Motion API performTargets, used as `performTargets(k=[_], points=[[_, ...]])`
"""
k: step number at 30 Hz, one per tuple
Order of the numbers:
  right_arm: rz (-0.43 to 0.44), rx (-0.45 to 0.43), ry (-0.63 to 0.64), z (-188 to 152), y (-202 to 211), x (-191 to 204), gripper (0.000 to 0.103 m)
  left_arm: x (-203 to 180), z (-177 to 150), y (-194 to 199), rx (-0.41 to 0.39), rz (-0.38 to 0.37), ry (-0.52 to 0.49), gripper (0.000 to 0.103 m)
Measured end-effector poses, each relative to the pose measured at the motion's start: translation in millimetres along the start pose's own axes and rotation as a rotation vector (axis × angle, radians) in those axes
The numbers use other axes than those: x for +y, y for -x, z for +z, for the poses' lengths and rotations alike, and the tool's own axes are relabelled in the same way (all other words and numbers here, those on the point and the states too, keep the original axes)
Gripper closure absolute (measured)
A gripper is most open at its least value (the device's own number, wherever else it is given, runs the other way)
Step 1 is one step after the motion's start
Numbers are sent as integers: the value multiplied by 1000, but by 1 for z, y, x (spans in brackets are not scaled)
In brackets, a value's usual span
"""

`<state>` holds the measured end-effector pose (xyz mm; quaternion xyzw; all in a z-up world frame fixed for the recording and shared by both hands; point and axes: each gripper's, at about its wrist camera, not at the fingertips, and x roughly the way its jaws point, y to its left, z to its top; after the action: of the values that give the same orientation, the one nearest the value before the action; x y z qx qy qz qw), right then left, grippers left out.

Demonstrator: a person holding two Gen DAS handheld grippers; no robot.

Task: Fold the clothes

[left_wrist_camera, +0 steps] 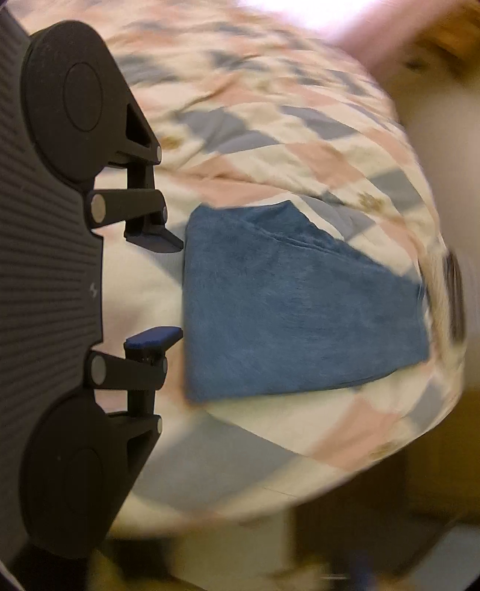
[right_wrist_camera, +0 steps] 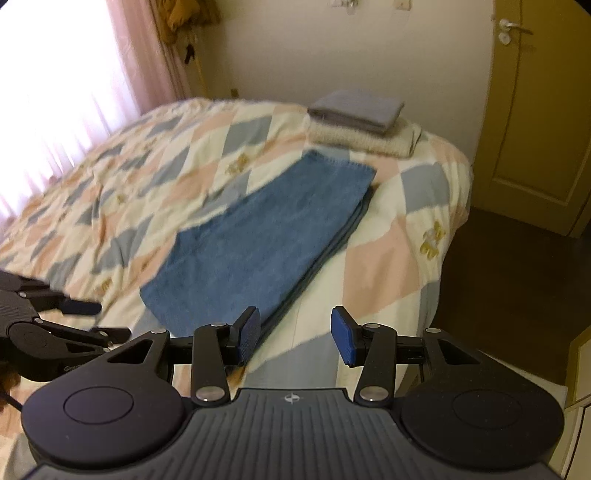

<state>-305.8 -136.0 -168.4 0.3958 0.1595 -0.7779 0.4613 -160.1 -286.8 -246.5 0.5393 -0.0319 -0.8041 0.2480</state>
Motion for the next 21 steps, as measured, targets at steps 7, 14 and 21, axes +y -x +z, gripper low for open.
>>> performTargets(k=[7, 14, 21], points=[[55, 105, 166, -48, -63, 31, 57, -7, -61, -91, -70, 176, -532, 64], [-3, 42, 558, -99, -123, 91, 54, -23, -127, -157, -335, 425, -1220, 60], [-180, -117, 1017, -148, -161, 142, 40, -2, -131, -185, -457, 437, -1356, 51]])
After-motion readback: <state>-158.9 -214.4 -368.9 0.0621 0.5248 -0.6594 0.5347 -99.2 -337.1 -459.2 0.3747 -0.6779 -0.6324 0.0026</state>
